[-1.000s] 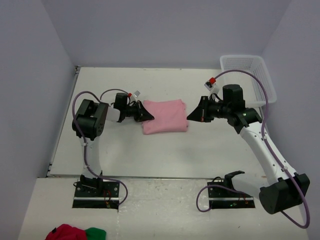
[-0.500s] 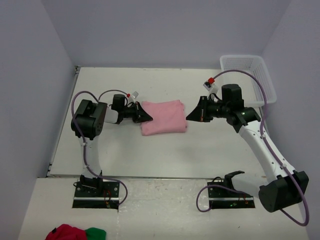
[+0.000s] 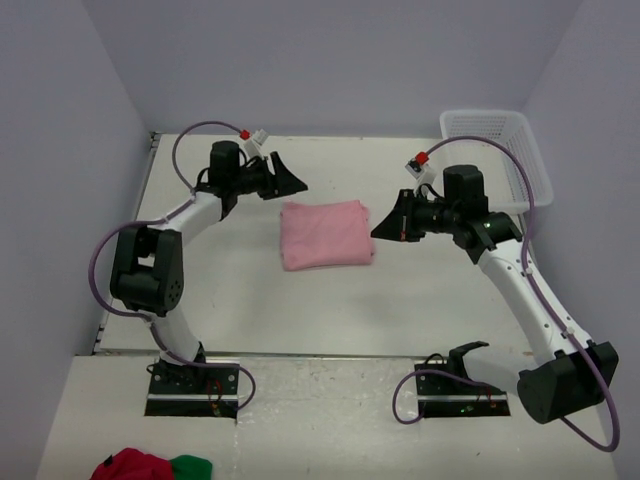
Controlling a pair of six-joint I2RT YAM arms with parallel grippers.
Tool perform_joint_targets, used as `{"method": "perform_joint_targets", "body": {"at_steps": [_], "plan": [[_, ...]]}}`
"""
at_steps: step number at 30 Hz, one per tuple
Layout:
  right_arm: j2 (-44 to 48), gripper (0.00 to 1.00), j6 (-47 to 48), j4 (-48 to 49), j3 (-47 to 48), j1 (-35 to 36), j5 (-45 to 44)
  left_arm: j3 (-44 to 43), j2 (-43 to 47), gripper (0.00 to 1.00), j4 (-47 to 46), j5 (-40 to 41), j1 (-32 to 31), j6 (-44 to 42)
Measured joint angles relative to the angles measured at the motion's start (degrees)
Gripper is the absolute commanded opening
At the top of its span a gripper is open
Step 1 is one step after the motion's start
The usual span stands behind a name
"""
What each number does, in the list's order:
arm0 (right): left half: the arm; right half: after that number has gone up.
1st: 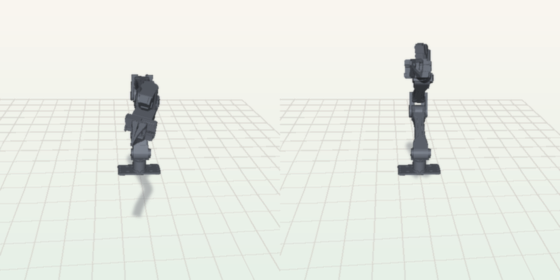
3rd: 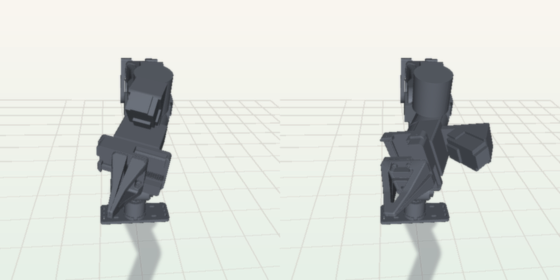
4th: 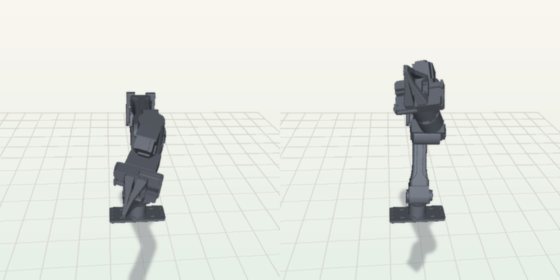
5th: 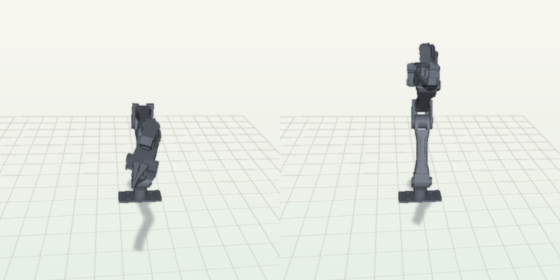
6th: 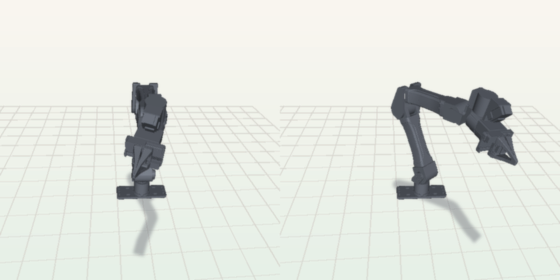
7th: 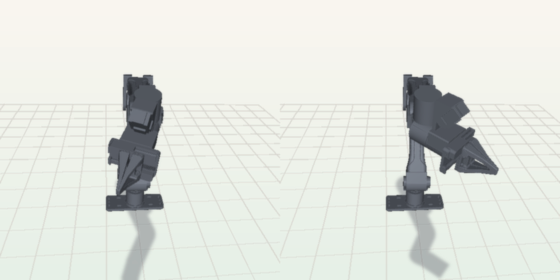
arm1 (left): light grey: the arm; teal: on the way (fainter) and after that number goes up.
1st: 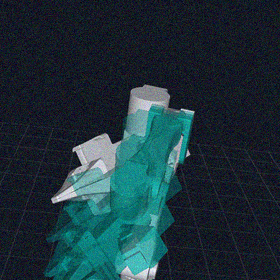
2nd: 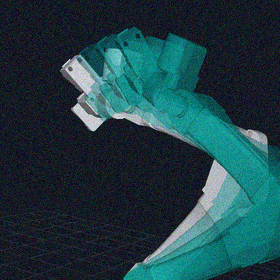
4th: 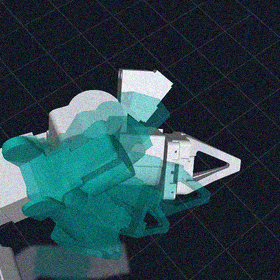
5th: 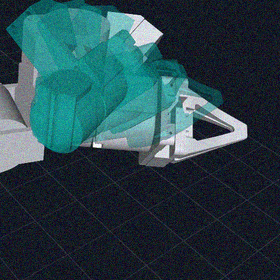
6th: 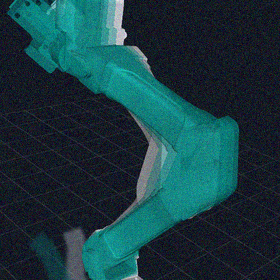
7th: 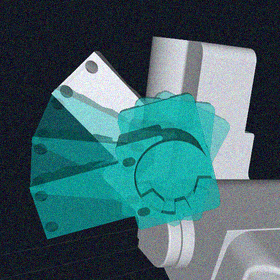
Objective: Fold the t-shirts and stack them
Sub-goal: Smooth out wrinkles on the folded tshirt
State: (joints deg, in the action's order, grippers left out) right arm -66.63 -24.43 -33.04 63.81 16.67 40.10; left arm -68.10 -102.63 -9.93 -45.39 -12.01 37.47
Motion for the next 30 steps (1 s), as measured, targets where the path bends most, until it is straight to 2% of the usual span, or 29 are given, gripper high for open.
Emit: {"method": "perform_joint_targets", "body": {"at_steps": [2,9,11,12,22,30], "plan": [[0.0,0.0,0.02,0.04,0.15,0.11,0.0,-1.01,0.66,0.71,4.92,2.47,-0.04,-1.33],[0.02,0.0,0.17,0.02,0.15,0.2,0.02,3.43,0.66,0.74,18.03,11.52,-0.02,-4.37],[0.04,0.0,0.48,0.02,0.15,0.2,0.04,5.79,0.7,0.79,19.8,12.92,0.07,-5.31],[0.07,0.0,0.59,0.0,0.15,0.2,0.07,6.75,0.76,0.84,20.2,13.11,0.15,-5.62],[1.07,0.0,1.55,0.13,-0.2,0.2,0.2,14.71,2.01,0.81,18.71,13.03,3.13,-6.71],[1.49,0.0,1.55,0.17,-0.63,0.2,0.22,19.21,1.11,0.79,8.7,5.27,5.05,-5.44]]}}
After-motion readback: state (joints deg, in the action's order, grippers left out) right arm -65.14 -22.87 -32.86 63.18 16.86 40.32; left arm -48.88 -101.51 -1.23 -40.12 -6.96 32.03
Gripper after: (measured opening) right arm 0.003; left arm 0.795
